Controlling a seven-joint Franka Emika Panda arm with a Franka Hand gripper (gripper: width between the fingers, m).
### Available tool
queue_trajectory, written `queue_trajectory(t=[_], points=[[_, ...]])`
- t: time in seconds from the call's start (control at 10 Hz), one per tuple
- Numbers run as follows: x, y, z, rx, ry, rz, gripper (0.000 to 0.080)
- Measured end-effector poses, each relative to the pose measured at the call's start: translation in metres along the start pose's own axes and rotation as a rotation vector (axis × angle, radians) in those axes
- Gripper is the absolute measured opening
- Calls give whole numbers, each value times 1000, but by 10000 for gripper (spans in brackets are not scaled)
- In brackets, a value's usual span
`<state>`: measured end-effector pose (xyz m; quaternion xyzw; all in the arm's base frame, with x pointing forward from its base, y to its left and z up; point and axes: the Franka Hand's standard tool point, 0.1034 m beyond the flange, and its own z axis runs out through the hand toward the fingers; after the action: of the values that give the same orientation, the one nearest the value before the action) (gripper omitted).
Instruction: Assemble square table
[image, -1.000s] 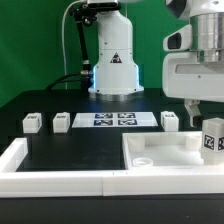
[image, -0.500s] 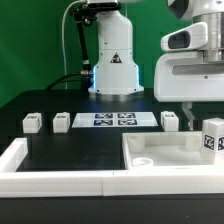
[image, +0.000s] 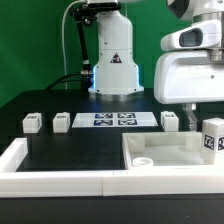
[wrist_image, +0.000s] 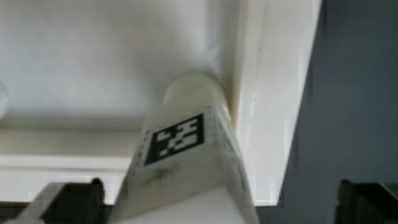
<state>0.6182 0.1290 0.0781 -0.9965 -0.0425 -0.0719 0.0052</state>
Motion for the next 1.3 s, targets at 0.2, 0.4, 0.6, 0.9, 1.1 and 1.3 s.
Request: queue_trajectory(t=[0.2,0.4,0.6,0.9,1.1,1.3], points=[[1,3,0,-10,0,-151,649],[0,4,0,-10,0,-154,528],[1,5,0,-11,0,-152,393],[1,5,0,-11,0,-125,290],[1,6,0,-10,1,-46,290],[1,7,0,-5,2,150,290]])
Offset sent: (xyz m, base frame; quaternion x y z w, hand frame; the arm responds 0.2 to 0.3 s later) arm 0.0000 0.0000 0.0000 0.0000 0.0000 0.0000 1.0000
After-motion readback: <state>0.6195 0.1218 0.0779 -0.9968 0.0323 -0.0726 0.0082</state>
